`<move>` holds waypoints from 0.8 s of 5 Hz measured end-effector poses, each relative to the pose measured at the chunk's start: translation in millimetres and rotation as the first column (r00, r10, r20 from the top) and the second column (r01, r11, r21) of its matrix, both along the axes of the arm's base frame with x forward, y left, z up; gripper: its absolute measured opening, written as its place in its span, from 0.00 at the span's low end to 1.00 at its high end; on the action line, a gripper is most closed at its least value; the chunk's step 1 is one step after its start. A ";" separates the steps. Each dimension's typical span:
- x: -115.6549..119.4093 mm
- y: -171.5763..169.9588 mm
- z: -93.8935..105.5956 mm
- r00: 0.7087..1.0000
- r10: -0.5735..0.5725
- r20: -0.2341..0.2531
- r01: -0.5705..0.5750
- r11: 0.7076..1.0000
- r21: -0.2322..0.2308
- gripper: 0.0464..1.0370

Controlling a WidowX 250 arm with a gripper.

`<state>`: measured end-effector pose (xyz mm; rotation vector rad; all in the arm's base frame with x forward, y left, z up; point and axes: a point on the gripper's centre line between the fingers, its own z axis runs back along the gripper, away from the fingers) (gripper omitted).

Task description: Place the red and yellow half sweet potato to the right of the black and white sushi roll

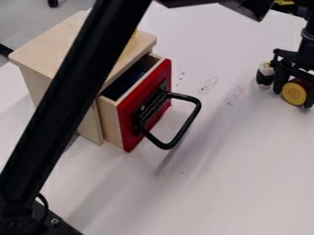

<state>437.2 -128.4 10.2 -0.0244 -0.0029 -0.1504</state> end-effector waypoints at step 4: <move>-12.9 9.2 15.8 0.999 0.036 0.018 -0.037 0.999 0.033 0.96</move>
